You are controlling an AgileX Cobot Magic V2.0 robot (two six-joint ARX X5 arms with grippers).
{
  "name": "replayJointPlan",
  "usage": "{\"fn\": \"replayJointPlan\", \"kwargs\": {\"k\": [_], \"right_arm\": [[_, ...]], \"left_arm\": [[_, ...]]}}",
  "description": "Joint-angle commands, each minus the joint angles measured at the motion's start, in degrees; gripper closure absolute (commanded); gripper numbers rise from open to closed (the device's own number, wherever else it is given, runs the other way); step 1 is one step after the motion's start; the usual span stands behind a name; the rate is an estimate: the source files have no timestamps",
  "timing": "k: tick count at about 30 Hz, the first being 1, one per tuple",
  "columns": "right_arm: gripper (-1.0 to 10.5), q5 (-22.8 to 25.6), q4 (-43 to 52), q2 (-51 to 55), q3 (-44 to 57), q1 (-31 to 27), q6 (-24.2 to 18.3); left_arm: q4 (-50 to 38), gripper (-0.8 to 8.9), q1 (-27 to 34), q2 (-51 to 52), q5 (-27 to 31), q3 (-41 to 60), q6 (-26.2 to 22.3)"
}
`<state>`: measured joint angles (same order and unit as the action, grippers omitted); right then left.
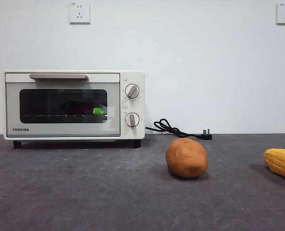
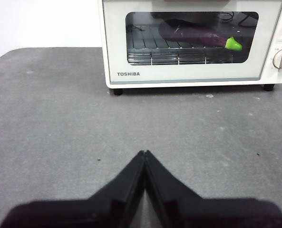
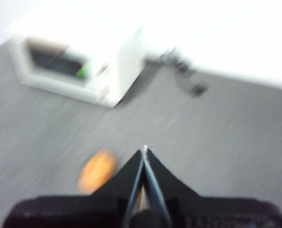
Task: Take the eggplant from the table,put the eggplant in the oven
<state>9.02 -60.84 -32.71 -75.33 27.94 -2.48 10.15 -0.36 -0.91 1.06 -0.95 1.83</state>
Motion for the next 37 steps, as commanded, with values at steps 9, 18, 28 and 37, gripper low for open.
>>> {"fn": "replayJointPlan", "kwargs": {"k": [9, 18, 28, 37], "right_arm": [[9.5, -5.49, 16.81, 3.58, 3.54, -24.35, -5.44], [9.5, -13.53, 32.54, 9.86, 20.17, -31.08, -5.25], [9.5, -13.07, 45.38, 21.7, 44.22, -31.45, -5.03], [9.5, -12.17, 52.57, 32.26, 60.35, -31.45, -5.03]], "left_arm": [[-0.76, 8.17, 0.22, -0.24, 0.02, 0.52, 0.55], [-0.76, 8.17, 0.22, -0.28, 0.02, 0.52, 0.52], [-0.76, 8.17, 0.22, -0.35, 0.02, 0.52, 0.52], [-0.76, 8.17, 0.22, -0.55, 0.0, 0.5, 0.55]]}}
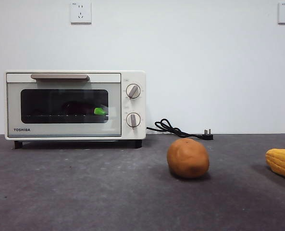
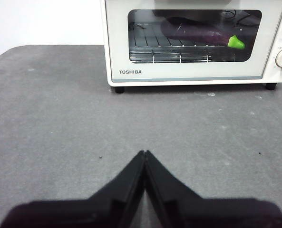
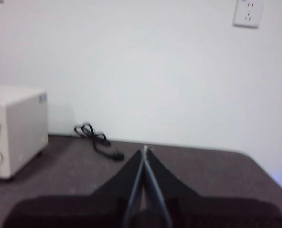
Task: Take the eggplant from the table,put the eggplant in the oven
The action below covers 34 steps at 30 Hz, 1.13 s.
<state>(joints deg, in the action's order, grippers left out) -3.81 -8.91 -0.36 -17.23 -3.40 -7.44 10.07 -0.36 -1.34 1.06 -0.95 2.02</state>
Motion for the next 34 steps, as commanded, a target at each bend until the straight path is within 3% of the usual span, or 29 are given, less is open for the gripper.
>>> {"fn": "replayJointPlan", "kwargs": {"k": [1, 19, 34], "right_arm": [[9.5, 0.52, 0.7, -0.11, 3.3, -0.11, 0.28], [9.5, 2.27, -0.13, -0.09, 12.46, -0.09, 2.93], [9.5, -0.09, -1.18, -0.09, 16.44, -0.04, 4.96]], "left_arm": [[-0.7, 8.17, 0.22, -0.09, 0.04, 0.5, 0.33], [-0.68, 8.17, 0.17, -2.8, 0.02, 0.5, 0.33], [-0.66, 8.17, 0.17, -2.82, 0.02, 0.5, 0.35]]}}
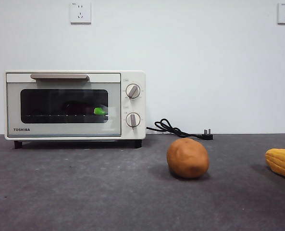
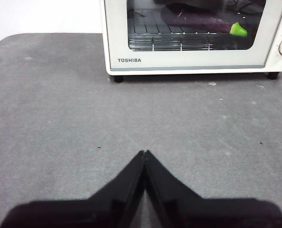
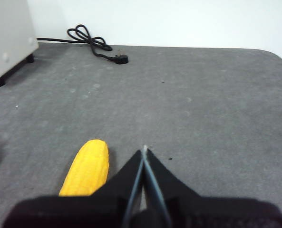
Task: Take the eggplant from the table,put the eggplant in the oven
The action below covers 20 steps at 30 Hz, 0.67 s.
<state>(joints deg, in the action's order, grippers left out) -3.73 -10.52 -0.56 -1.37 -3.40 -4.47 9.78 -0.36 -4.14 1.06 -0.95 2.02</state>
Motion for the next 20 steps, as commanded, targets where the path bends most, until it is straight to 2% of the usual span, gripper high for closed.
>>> {"fn": "replayJointPlan", "kwargs": {"k": [1, 20], "right_arm": [[9.5, -0.13, 0.44, 0.11, 0.57, 0.0, 2.23], [9.5, 0.28, 0.22, -0.04, 0.55, -0.02, 2.29]], "left_arm": [[-0.39, 8.18, 0.17, 0.0, 0.02, 0.5, 0.33], [-0.39, 8.17, 0.17, -0.02, 0.02, 0.5, 0.35]]}}
